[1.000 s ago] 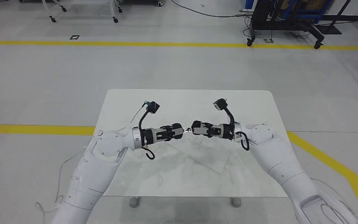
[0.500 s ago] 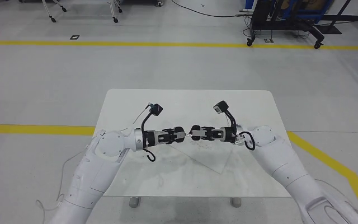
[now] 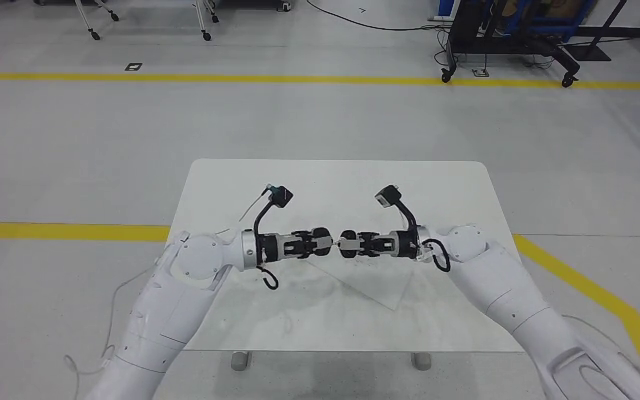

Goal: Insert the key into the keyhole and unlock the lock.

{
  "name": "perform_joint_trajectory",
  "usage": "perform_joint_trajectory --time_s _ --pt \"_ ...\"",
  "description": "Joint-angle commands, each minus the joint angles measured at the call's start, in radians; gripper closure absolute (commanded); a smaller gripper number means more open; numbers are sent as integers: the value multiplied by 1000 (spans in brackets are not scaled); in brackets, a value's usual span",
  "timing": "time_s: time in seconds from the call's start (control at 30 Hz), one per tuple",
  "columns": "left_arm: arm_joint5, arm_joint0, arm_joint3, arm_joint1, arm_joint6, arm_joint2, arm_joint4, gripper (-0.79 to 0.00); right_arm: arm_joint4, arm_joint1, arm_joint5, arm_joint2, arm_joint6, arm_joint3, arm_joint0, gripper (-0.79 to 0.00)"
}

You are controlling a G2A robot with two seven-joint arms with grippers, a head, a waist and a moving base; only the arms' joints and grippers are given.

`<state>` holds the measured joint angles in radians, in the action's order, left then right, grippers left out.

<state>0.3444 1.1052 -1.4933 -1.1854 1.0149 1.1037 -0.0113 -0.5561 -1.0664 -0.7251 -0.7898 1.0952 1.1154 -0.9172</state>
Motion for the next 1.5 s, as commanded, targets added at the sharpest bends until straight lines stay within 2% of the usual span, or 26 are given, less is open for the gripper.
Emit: perform_joint_trajectory --time_s 0.0,0.17,0.2,0.23,0.47,0.7,0.8,0.9,0.97,1.07,1.13,1.23,1.33,1.47 --pt "2 -2 1 1 1 -2 -4 0 -5 2 -2 9 -2 0 5 0" --pt "15 -6 5 3 -14 2 -9 0 -4 8 -12 33 -12 4 16 0" --pt "16 -5 6 3 -33 5 -12 -372 -4 10 -16 38 -16 5 16 0" --pt "15 -5 6 3 -39 6 -13 -785 -3 12 -20 42 -20 5 17 0" --pt "15 -5 6 3 -39 6 -13 -785 -16 38 -116 12 -116 -20 10 0" --pt "15 -5 6 3 -39 6 -13 -785 -16 38 -116 12 -116 -20 10 0" --pt "-3 4 -43 10 -61 24 37 -785 -16 38 -116 12 -116 -20 10 0" --pt "-30 46 -100 31 -56 96 120 -785 -16 38 -116 12 -116 -20 10 0" --pt "-46 86 -181 51 -5 150 222 -785 -16 38 -116 12 -116 -20 10 0" --pt "-136 160 -351 81 95 234 447 -785 -16 38 -116 12 -116 -20 10 0" --pt "-228 203 -446 96 181 271 575 -785 -16 38 -116 12 -116 -20 10 0" --pt "-358 239 -522 111 327 262 828 -785 -16 38 -116 12 -116 -20 10 0" --pt "-442 232 -507 109 391 197 926 -785 -16 38 -116 12 -116 -20 10 0" --pt "-506 159 -382 95 390 93 995 -785 -16 38 -116 12 -116 -20 10 0"
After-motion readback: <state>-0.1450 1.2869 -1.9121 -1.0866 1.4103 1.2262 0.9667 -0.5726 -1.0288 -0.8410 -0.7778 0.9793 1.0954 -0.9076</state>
